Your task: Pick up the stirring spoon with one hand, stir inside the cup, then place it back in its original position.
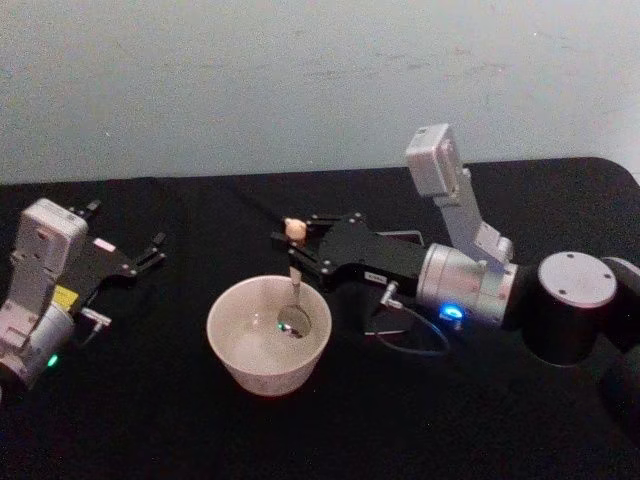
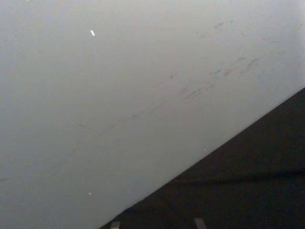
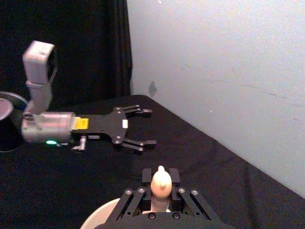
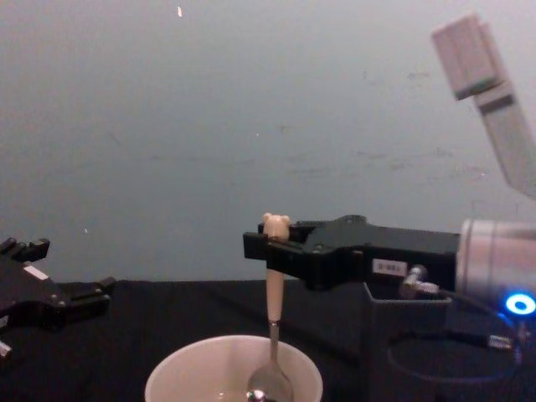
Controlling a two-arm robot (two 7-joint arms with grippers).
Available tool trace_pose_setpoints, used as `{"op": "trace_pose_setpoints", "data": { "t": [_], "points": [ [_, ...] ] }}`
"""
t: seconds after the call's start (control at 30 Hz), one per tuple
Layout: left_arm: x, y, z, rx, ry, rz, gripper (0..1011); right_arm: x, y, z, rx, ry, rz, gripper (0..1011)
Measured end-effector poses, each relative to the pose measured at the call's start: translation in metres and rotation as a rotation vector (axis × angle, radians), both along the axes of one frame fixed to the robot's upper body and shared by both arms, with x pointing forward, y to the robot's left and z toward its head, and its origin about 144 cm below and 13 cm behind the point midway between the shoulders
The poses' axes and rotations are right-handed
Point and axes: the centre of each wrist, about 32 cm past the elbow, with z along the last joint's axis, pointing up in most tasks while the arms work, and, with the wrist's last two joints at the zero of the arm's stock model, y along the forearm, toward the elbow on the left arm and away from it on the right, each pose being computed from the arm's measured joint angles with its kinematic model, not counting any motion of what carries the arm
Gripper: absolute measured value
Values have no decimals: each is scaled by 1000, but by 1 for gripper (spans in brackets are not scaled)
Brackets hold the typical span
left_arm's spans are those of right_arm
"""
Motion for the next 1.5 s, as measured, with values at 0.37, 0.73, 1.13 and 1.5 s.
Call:
{"op": "trace_pose_setpoints", "data": {
  "t": [0.37, 0.73, 1.13, 1.5],
  "points": [
    [0, 0, 0, 0, 0, 0, 1001, -19, -3, 2, 21, 30, 83, 213],
    [0, 0, 0, 0, 0, 0, 1001, -19, 26, -5, 55, 57, 115, 213],
    [0, 0, 0, 0, 0, 0, 1001, 5, 47, -14, 82, 70, 42, 213],
    [0, 0, 0, 0, 0, 0, 1001, 20, 37, -13, 77, 52, -48, 213]
  ]
}}
